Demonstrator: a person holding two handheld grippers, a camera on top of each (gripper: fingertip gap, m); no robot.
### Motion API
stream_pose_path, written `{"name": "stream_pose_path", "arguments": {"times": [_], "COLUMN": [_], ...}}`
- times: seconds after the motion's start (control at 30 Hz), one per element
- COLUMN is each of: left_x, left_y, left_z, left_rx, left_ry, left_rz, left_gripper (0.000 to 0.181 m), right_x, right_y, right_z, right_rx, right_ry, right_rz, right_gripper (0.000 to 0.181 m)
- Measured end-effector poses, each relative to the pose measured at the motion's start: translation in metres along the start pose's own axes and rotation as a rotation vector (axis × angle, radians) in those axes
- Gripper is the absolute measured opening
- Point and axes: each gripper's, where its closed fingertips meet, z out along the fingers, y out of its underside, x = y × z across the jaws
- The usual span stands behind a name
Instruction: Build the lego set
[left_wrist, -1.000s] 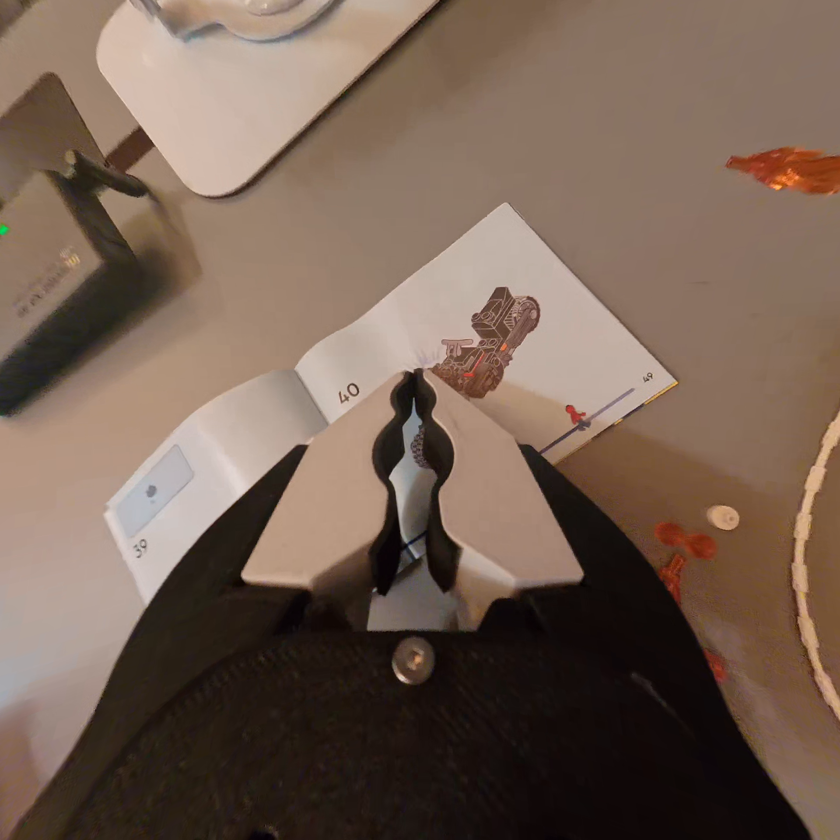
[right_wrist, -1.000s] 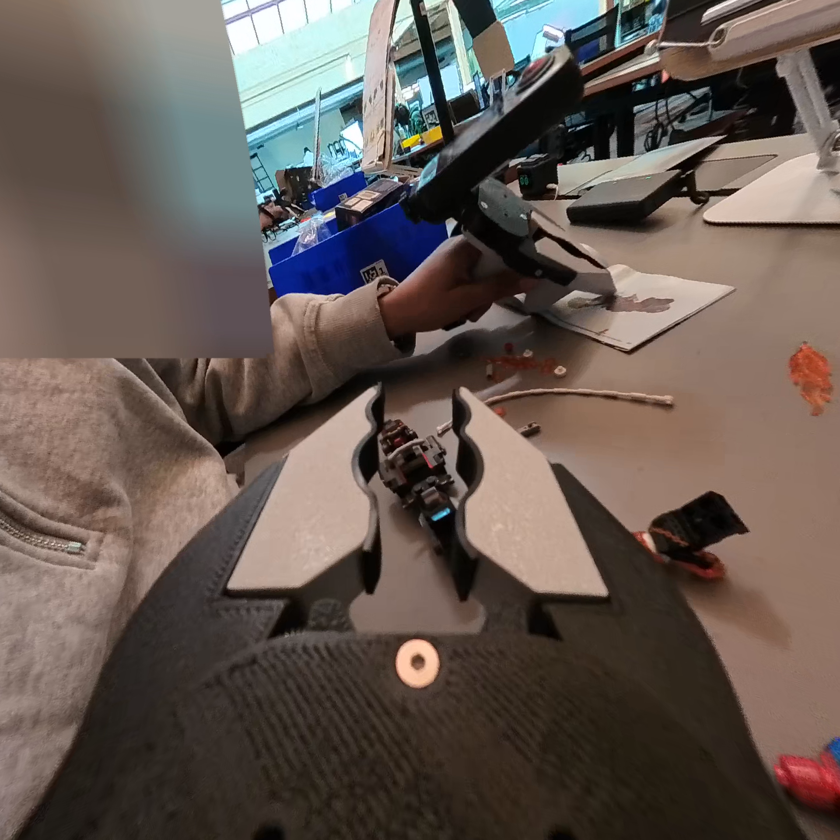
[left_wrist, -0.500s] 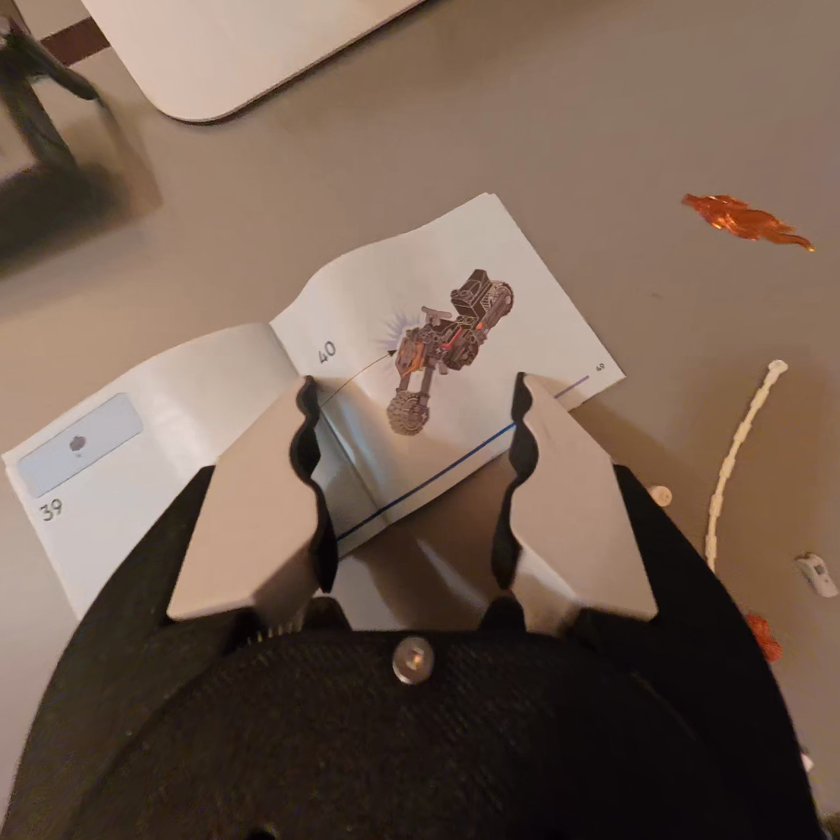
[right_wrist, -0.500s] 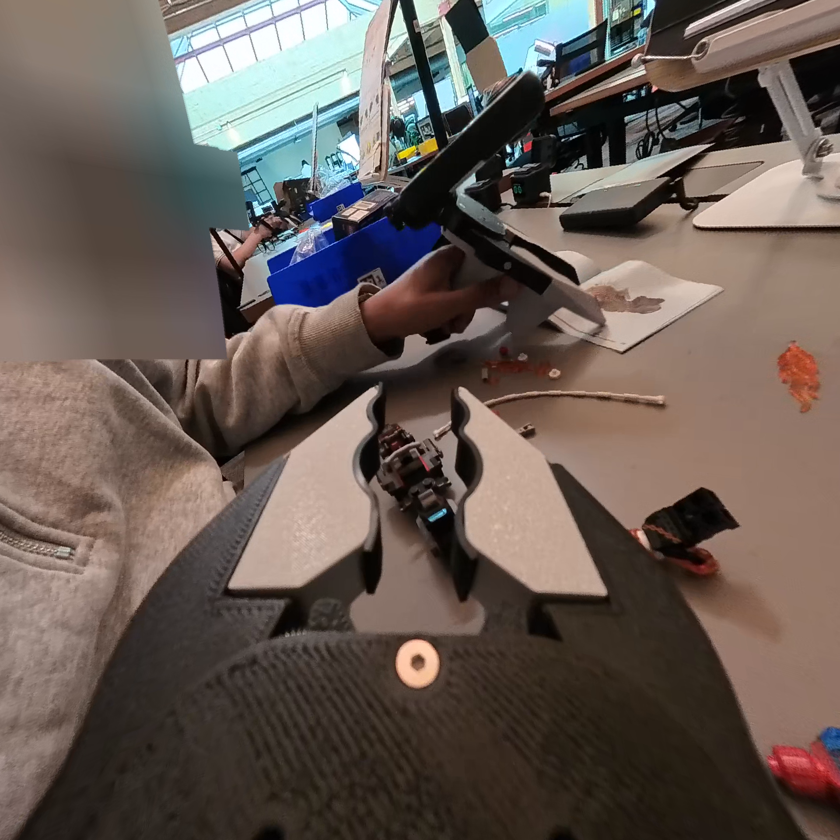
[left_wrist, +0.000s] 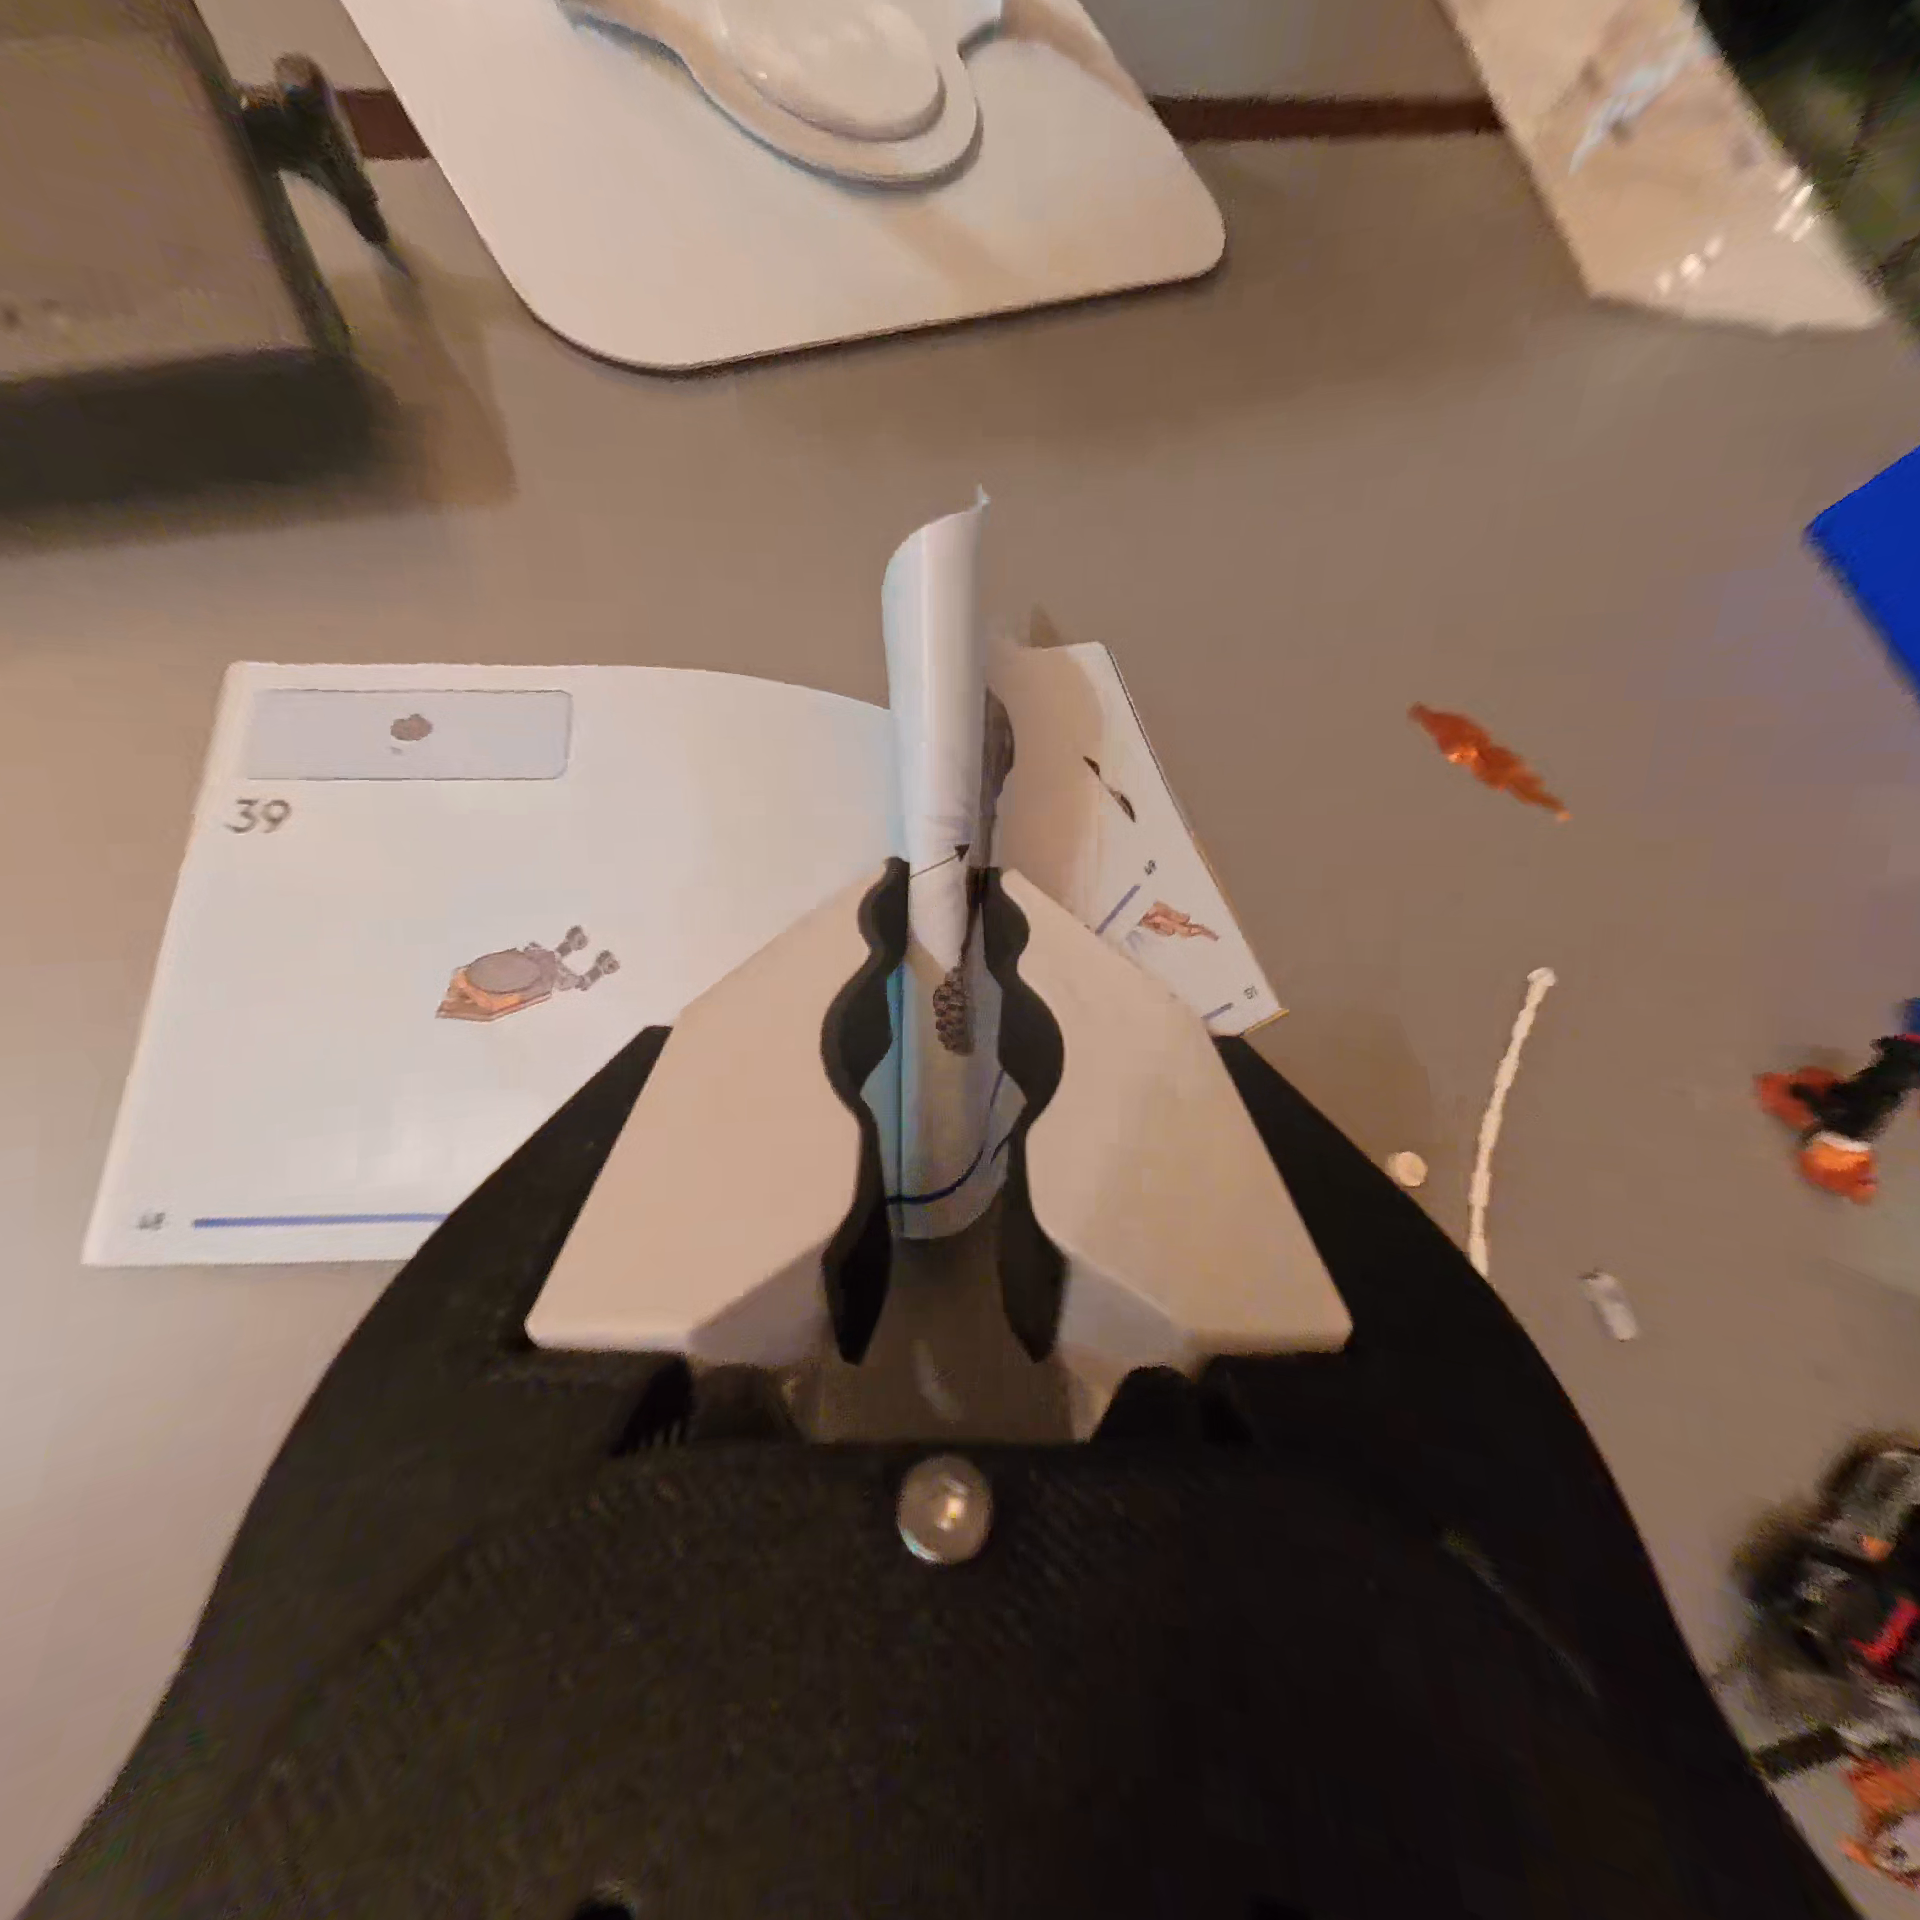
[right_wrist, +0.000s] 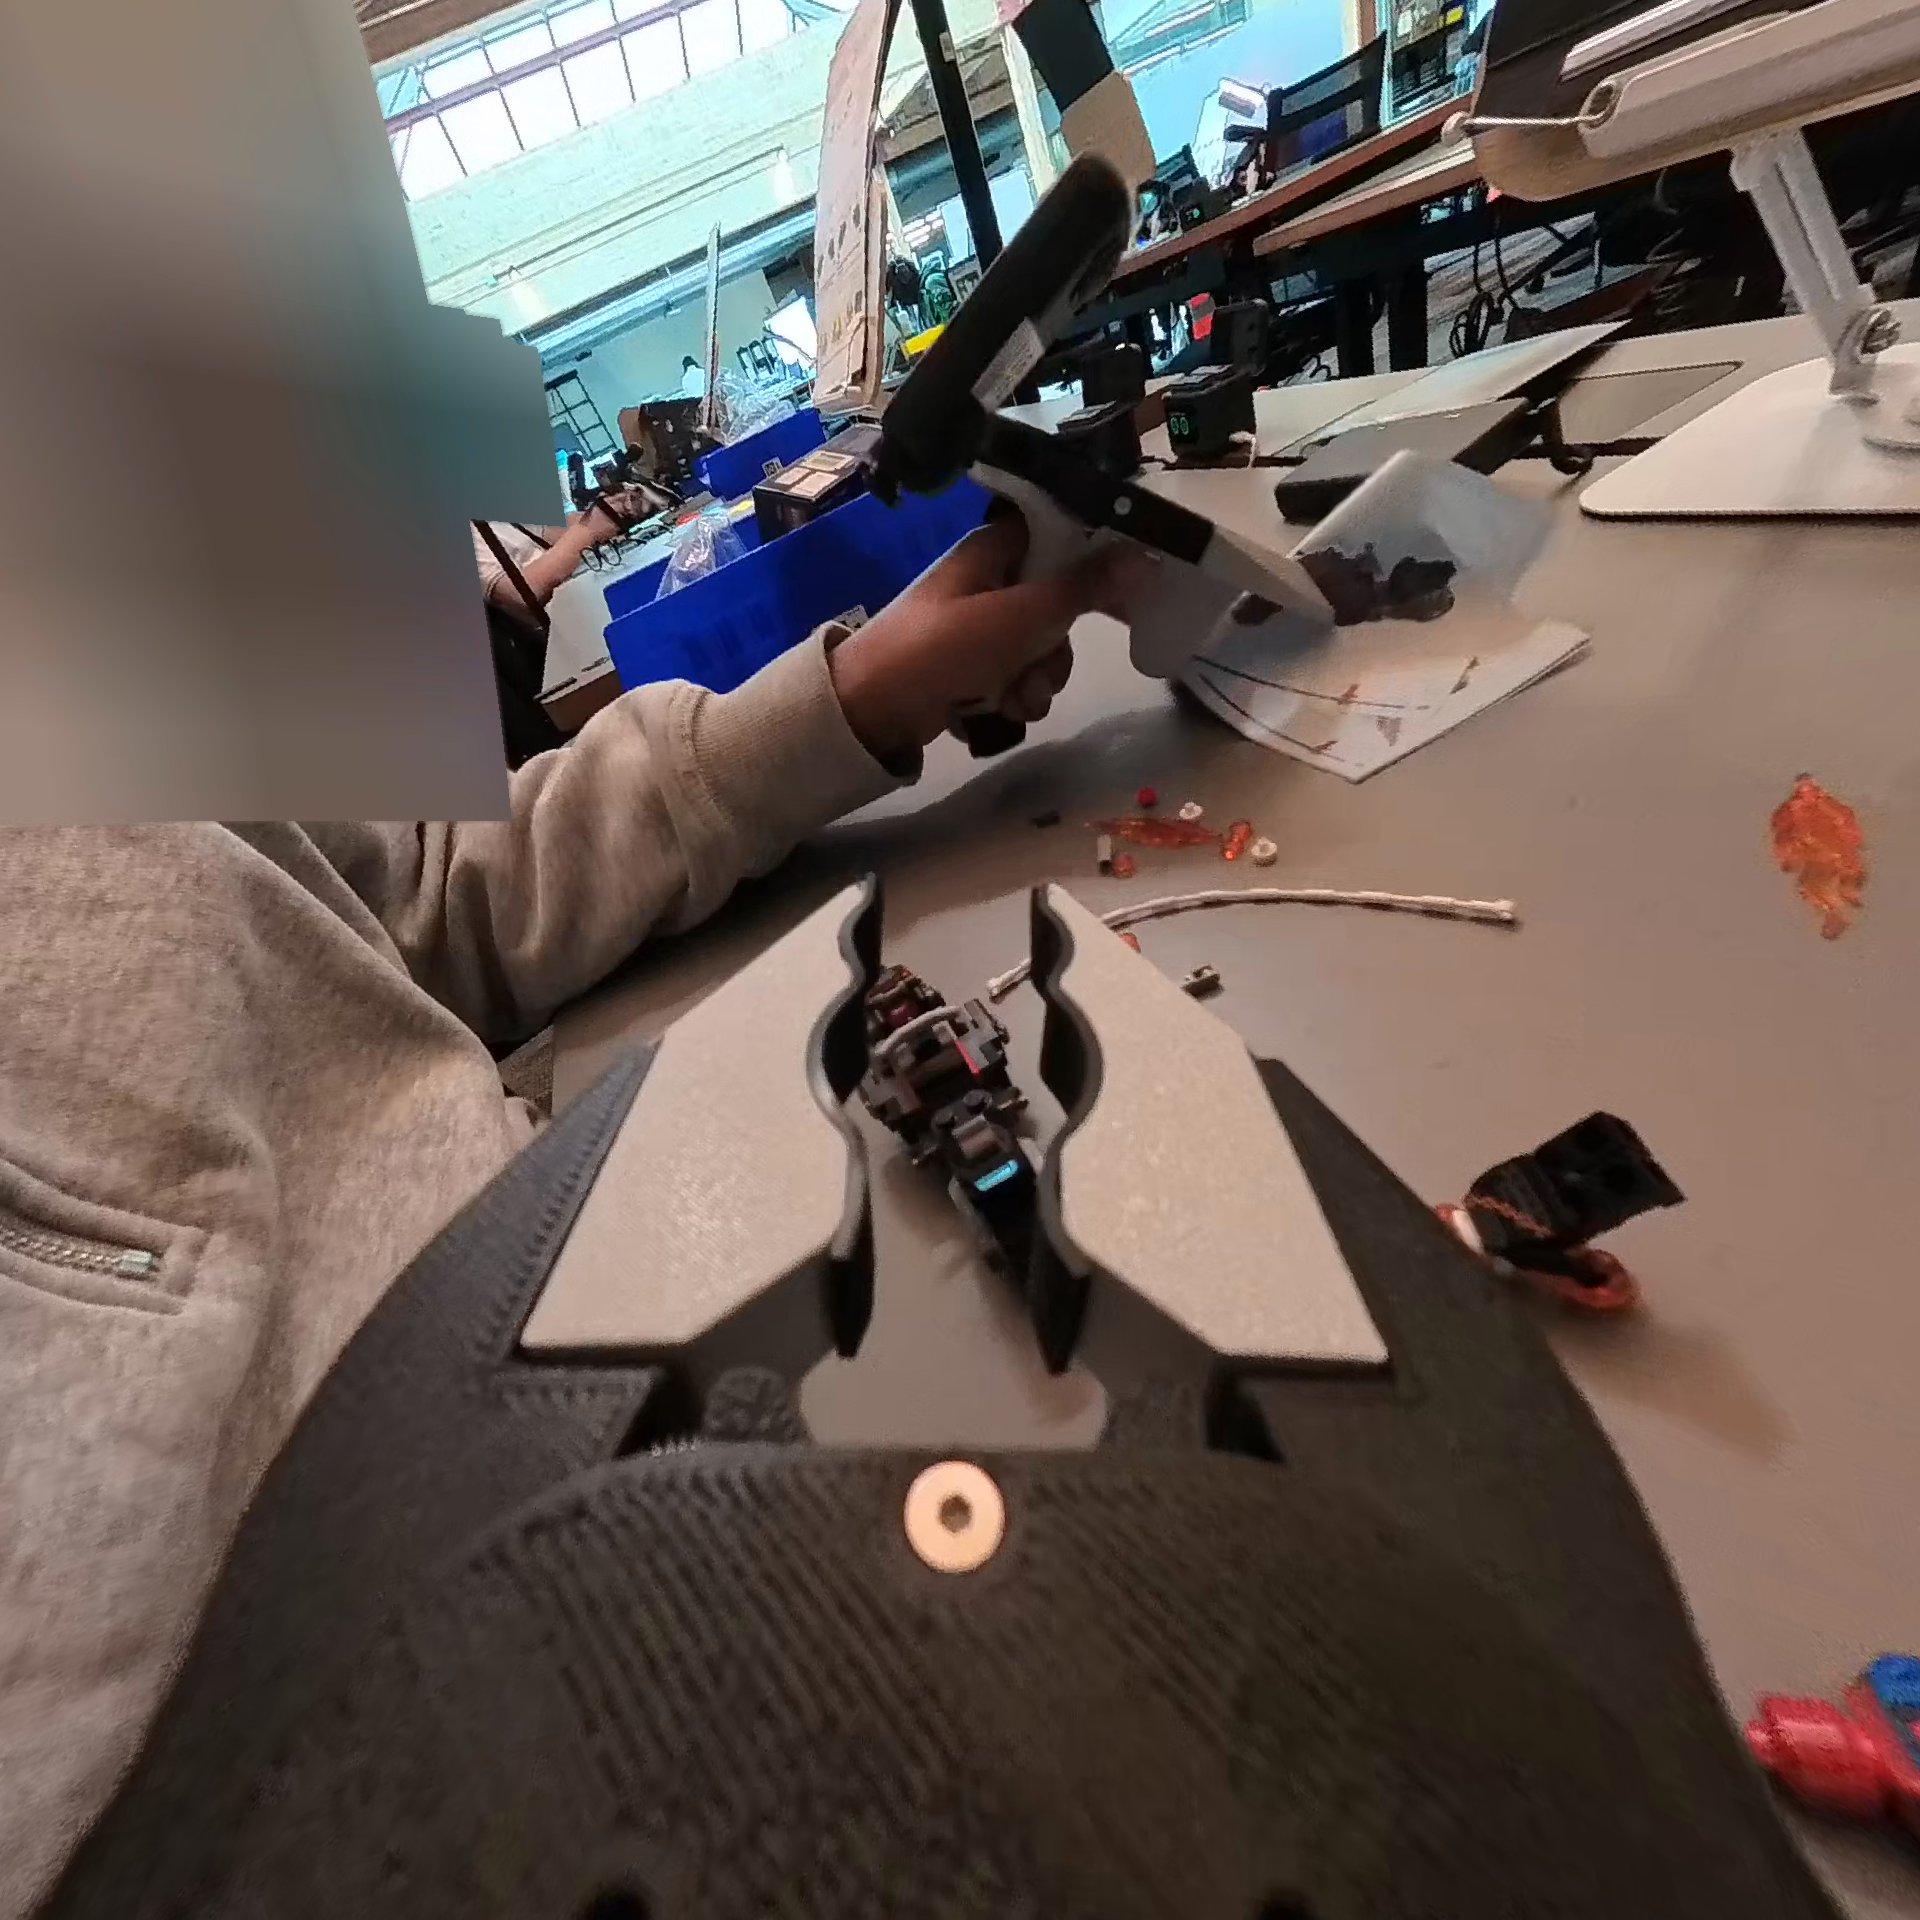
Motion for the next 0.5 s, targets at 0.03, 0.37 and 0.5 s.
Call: {"name": "stream_pose_path", "arguments": {"times": [0.03, 0.37, 0.5], "left_x": [-0.001, 0.004, -0.001], "left_y": [0.000, -0.017, -0.019], "left_z": [-0.001, -0.020, -0.026], "left_rx": [0.007, 0.165, 0.189], "left_ry": [0.025, 0.349, 0.361], "left_rz": [-0.037, -0.388, -0.398], "left_gripper": [0.015, 0.012, 0.007], "right_x": [0.001, 0.044, 0.076], "right_y": [0.000, -0.031, -0.062], "right_z": [0.000, 0.050, 0.101], "right_rx": [-0.002, -0.268, -0.298], "right_ry": [0.007, 0.340, 0.413], "right_rz": [-0.005, -0.373, -0.534], "right_gripper": [0.026, 0.032, 0.046]}}
